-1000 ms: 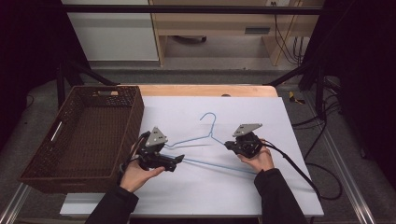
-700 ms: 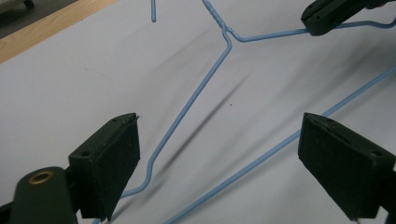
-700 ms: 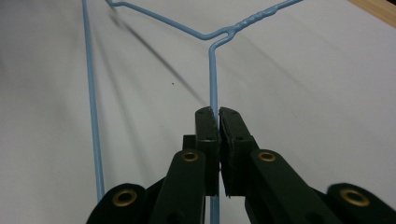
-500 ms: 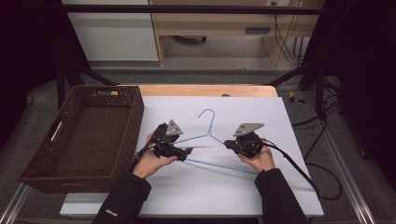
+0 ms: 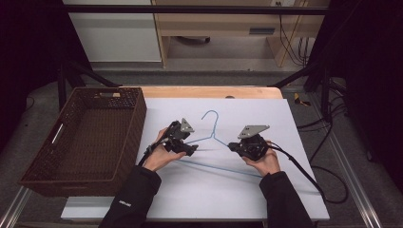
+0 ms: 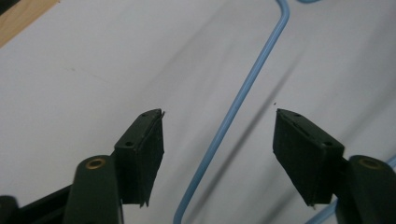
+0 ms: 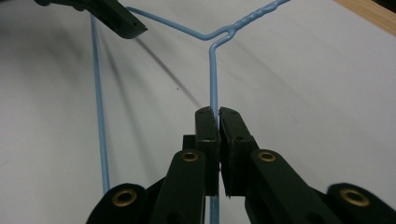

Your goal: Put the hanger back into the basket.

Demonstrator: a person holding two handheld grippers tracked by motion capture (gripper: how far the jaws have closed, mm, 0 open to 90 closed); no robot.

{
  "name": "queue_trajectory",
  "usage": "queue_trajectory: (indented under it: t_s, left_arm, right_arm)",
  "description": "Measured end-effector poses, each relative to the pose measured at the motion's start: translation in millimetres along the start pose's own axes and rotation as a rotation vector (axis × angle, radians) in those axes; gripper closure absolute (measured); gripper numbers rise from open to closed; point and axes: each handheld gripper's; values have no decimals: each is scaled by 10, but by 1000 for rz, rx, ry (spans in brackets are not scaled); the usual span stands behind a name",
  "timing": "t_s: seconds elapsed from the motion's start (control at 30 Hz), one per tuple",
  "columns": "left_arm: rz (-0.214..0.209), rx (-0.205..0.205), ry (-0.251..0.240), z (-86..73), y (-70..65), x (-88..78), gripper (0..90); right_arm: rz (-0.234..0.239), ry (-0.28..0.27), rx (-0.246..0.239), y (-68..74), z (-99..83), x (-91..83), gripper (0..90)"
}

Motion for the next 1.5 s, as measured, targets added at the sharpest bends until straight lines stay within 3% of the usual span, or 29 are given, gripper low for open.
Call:
queue_trajectory:
  t_s: [0.17, 0.4, 0.67, 0.87, 1.2, 1.5]
  left_arm:
    - [2, 37, 20, 5, 22, 70, 446]
    - [31, 120, 46, 64, -57, 135, 613]
    - [33, 155, 62, 100, -100, 184, 769]
    - [42, 176, 84, 114, -107, 200, 789]
    - [76, 251, 162, 169, -183, 182, 822]
    - [63, 297, 198, 185, -266, 104, 852]
  right_arm:
    - [5, 1, -3, 6, 0, 5, 878]
    - [9, 2, -4, 10, 0, 7, 878]
    - [14, 3, -6, 19, 5, 10, 878]
    - [13, 1, -8, 17, 4, 15, 878]
    - [11, 9, -2, 11, 4, 10, 877]
    - [12, 6, 15, -8, 15, -18, 875]
Point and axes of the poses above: each handheld gripper's, and its own axes: x roughly forward along the jaws, z roughly out of its top, y roughly to its left, and after that the axes turned 15 degrees about -z, right-handed
